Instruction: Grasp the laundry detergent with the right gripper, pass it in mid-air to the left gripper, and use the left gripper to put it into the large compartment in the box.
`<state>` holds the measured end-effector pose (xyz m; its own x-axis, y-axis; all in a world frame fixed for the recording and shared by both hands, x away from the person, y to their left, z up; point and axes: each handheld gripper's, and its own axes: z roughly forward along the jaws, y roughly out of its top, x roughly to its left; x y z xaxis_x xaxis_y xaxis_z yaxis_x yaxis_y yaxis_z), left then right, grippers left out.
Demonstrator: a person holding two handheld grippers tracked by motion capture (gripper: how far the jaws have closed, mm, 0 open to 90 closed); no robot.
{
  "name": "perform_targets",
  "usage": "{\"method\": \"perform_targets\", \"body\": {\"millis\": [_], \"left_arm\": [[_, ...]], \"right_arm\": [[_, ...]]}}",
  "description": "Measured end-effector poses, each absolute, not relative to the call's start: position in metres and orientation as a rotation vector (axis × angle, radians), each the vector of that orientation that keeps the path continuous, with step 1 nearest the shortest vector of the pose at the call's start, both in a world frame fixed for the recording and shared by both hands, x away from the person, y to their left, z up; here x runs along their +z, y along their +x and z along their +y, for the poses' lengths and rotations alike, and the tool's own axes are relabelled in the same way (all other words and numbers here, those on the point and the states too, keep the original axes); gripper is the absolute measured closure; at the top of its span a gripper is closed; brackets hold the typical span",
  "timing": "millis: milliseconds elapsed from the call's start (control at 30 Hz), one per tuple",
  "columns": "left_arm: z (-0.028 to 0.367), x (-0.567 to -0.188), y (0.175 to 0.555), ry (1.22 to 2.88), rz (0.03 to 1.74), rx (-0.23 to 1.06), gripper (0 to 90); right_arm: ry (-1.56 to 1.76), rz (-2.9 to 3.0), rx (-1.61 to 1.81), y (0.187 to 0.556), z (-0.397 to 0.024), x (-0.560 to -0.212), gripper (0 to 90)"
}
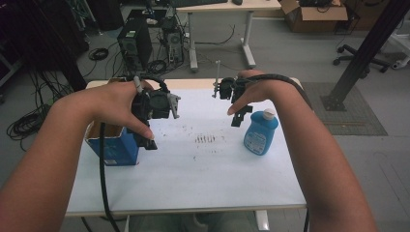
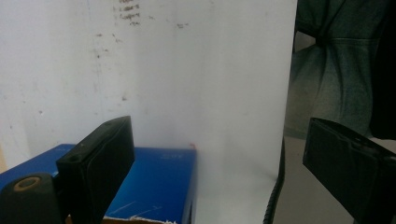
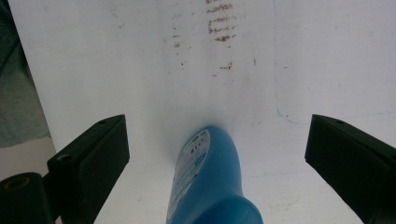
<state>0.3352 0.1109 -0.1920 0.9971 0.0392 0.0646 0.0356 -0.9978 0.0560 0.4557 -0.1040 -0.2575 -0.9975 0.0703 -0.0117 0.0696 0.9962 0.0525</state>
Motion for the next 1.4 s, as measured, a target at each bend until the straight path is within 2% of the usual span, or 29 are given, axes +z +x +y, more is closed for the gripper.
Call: {"method": "perform_targets", "body": {"millis": [533, 867, 1400], "left_arm": [[0.11, -0.194, 0.34, 3.073, 0.063, 0.09, 8.8], [0.112, -0.189, 0.338, 3.068, 0.08, 0.107, 6.4], [0.11, -0.197, 0.345, 3.086, 0.108, 0.105, 6.5]], "right_arm": [[0.12, 3.098, 0.136, 0.452, -0.109, -0.244, 5.8], [0.118, 3.054, 0.233, 0.437, -0.12, -0.208, 5.9], [0.134, 3.008, 0.273, 0.413, -0.147, -0.176, 5.9]]}}
